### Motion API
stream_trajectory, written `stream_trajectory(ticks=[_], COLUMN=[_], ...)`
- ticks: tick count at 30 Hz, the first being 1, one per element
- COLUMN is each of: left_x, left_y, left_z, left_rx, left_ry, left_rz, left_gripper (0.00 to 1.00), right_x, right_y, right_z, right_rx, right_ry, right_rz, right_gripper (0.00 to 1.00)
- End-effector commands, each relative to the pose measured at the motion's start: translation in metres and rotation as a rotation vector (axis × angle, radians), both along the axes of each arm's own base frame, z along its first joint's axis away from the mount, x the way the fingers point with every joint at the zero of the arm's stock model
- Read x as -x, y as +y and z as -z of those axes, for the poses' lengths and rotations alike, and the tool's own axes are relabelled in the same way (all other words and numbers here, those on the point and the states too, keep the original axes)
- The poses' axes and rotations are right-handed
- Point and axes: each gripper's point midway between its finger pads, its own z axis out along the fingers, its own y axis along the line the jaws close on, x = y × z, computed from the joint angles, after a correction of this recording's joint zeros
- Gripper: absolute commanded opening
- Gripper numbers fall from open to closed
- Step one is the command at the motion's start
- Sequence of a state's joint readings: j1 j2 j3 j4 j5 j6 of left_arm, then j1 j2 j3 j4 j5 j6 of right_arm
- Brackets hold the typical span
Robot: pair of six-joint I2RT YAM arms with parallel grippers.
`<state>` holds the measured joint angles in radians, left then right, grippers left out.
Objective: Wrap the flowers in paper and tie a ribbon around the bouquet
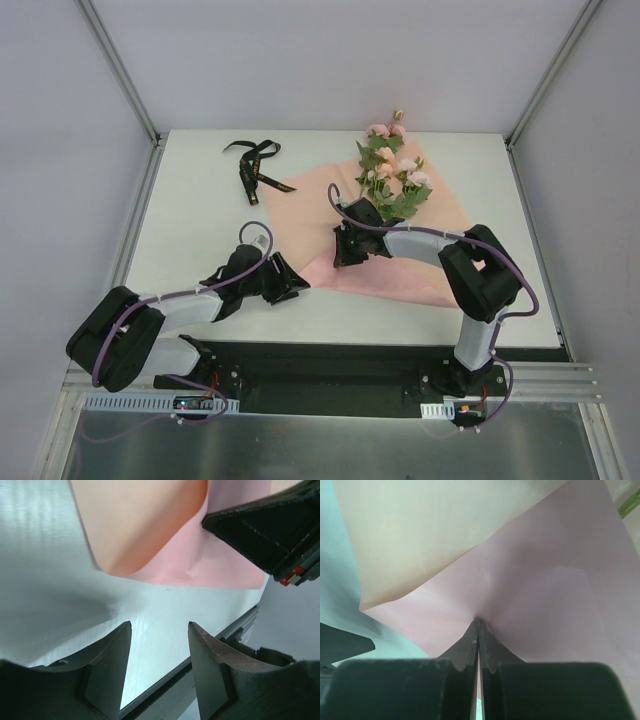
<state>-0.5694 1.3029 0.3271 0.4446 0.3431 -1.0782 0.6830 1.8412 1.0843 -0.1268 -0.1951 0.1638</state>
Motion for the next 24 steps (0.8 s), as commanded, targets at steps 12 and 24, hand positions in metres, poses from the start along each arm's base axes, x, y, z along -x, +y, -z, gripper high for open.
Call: stream_trajectory(ticks=[12,24], left_x=[-0.032,-0.036], left_y=[0.027,0.019], left_z=[0.037,0.051], left_rx=[-0.124,-0.159], left_ry=[0.135,0.093], left_rz=[-0.324,-0.296], left_gripper=[0.30,0.07], right_x=[0.003,0.006], right_y=[0.003,0.002], right_z=[0.005,-0.005], right_rx=[-0.020,-0.036], right_ry=[0.004,-0.004], right_rz=[-0.015,-0.016], right_gripper=[0.00,0.00])
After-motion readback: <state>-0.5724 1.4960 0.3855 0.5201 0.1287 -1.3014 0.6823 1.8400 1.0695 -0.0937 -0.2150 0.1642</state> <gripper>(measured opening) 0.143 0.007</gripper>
